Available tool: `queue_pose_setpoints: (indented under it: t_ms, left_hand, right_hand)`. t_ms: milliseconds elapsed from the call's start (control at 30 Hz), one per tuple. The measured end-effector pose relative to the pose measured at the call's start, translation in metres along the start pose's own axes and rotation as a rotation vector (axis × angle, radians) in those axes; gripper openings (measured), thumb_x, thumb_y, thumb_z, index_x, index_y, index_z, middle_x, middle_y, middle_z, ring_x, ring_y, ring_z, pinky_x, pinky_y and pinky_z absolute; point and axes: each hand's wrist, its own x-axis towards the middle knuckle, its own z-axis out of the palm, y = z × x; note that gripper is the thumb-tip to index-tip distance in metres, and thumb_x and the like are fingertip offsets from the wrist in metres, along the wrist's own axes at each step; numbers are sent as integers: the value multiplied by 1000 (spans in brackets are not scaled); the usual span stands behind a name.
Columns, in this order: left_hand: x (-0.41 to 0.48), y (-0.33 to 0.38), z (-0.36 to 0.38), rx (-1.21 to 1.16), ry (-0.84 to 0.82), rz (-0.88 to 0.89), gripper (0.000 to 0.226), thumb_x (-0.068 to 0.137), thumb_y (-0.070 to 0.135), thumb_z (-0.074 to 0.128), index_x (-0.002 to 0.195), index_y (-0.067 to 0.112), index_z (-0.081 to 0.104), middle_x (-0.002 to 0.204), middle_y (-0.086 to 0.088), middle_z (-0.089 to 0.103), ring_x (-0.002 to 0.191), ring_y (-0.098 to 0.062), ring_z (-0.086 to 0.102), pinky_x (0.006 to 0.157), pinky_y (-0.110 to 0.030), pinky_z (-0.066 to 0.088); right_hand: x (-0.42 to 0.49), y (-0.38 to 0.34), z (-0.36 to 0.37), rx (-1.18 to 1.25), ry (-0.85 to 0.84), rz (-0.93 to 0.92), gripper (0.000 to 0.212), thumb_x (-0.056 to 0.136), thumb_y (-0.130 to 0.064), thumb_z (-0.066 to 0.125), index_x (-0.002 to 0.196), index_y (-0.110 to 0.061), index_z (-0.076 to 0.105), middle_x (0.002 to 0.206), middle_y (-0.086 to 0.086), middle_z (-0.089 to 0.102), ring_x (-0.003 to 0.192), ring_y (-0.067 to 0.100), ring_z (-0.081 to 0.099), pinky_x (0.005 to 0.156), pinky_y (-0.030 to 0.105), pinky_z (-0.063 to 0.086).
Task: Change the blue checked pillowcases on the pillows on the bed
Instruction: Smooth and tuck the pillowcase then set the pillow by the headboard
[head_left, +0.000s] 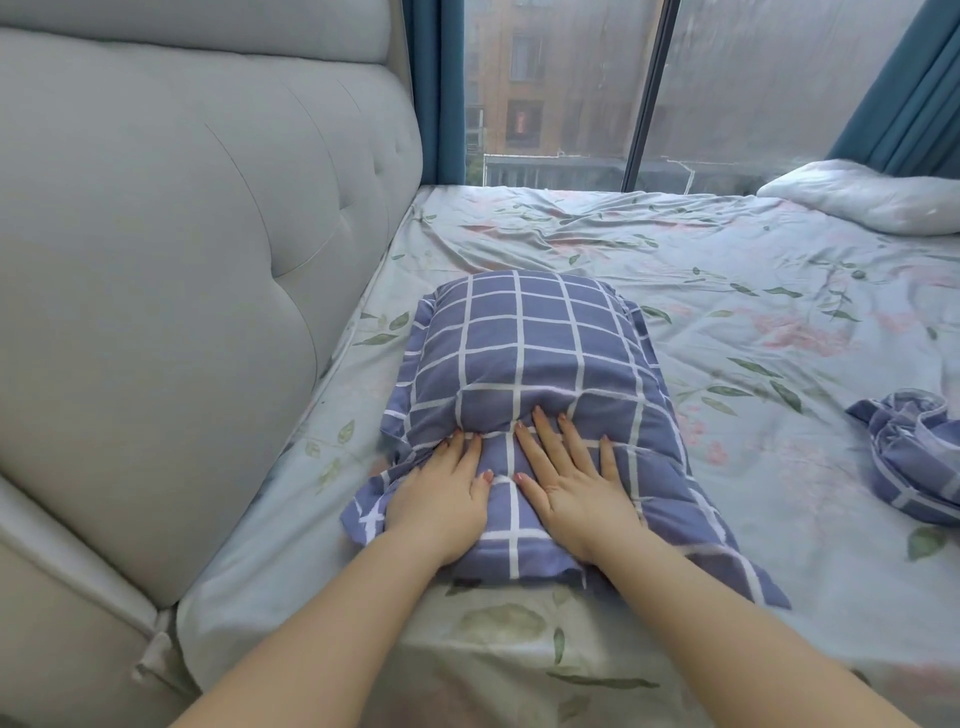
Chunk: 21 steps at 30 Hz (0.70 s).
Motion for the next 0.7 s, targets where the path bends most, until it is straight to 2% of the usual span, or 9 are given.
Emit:
queue_pose_setpoints:
  t_ms: [133,267,367,467,567,633,700]
  left_hand:
    - [-33,4,0,73,-139,37,59,107,39,18,158,18,-3,166,3,-7,152,-14,-2,122,-41,13]
    - [3,-5,6,48,-148,48,59,107,38,18,158,14,0,166,-1,-5,152,-15,-3,123,-40,10]
    - [38,-9,5,28,-145,48,59,107,37,17,157,11,0,166,-5,-5,152,-18,-4,123,-40,8]
    - [26,-10,4,31,-64,61,59,107,38,18,158,14,0,166,-2,-4,152,-16,-3,123,-37,8]
    - [-13,-10,5,-32,54,77,58,106,40,20,158,21,3,166,3,-3,152,-13,-1,123,-37,7]
    - [-31,-7,-6,-204,85,71,56,106,39,30,158,25,15,165,6,6,151,-12,6,122,-39,11]
    - [-43,-12,-27,-423,182,-26,44,102,31,48,144,23,47,155,2,35,142,-16,32,113,-27,25]
  right_hand:
    - [-34,-2,-4,47,-154,-45,82,68,-69,-23,145,-42,-30,149,-21,-40,140,8,-36,115,48,-20]
    - [-3,3,-4,87,-195,13,63,92,-63,-3,147,-42,-26,152,-19,-37,142,9,-33,115,47,-19]
    - [20,0,-2,52,-139,66,71,84,-68,-9,146,-39,-27,154,-16,-35,144,13,-30,116,49,-16]
    - [8,-4,-2,51,-77,45,76,73,-69,-19,143,-41,-30,153,-16,-36,143,12,-32,117,49,-17]
    - [-23,-6,-10,90,-62,-12,71,83,-69,-9,148,-43,-24,153,-20,-35,143,8,-31,116,47,-18]
    - [-38,-5,-20,114,-55,-38,62,97,-61,9,152,-43,-13,158,-21,-24,146,8,-23,118,47,-13]
    - [-49,-6,-30,197,33,-35,56,101,-52,28,154,-41,13,162,-18,0,150,11,-3,121,48,-1]
